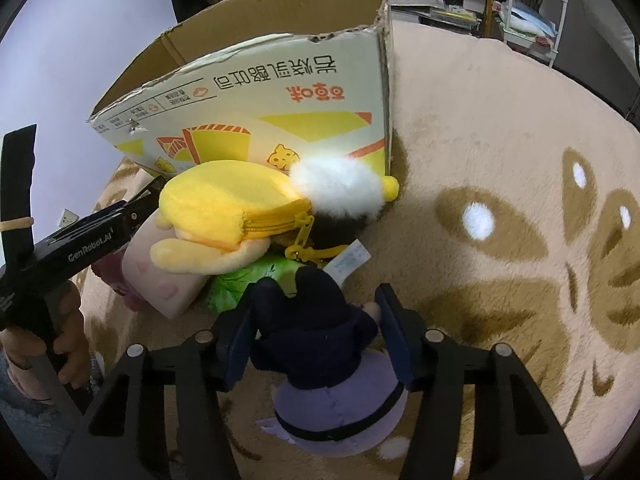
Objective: Organize soft objects
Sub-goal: 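Grasp the purple-hatted white plush doll with the right tool while the left tool grasps the black packet, then lift the doll with the right tool while the left tool carries the black packet over the box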
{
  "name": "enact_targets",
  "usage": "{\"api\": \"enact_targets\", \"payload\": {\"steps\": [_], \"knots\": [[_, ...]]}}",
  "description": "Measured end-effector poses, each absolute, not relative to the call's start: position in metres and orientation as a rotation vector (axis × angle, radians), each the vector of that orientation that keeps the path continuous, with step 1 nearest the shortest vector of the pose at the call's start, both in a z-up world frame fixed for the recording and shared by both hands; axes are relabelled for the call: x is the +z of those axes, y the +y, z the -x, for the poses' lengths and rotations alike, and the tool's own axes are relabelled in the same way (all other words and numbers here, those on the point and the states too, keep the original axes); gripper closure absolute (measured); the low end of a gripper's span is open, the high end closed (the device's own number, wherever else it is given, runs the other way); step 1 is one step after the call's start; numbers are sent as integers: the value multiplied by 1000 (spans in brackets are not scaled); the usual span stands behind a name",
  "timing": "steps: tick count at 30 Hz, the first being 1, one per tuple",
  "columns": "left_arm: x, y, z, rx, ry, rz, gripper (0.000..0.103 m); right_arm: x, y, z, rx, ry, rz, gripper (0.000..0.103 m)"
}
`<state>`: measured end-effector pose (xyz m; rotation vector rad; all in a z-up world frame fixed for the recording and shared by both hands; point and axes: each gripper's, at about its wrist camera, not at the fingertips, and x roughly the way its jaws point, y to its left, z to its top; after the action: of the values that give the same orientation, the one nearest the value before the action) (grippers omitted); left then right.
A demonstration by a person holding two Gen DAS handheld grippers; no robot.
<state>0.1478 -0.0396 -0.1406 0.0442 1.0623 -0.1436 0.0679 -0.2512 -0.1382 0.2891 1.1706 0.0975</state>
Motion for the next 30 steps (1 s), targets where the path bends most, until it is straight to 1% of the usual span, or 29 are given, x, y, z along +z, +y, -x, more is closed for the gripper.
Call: {"api": "enact_targets", "payload": {"steps": [6,11,25,30], "knots": [[-134,-39,-142,-112,1020,-71,48,-138,-254,-69,113,1165,-289,49],[-122,-38,-134,-103,975,-81,49,-135,-254,-68,112,1147,-291,52],[-79,-34,-94,-87,813,-145,49,-106,-251,-52,83,1034,-243,52],[-67,-27,-80,-72,767,-145,49,-88,-252,-41,62,948,-234,52]]}}
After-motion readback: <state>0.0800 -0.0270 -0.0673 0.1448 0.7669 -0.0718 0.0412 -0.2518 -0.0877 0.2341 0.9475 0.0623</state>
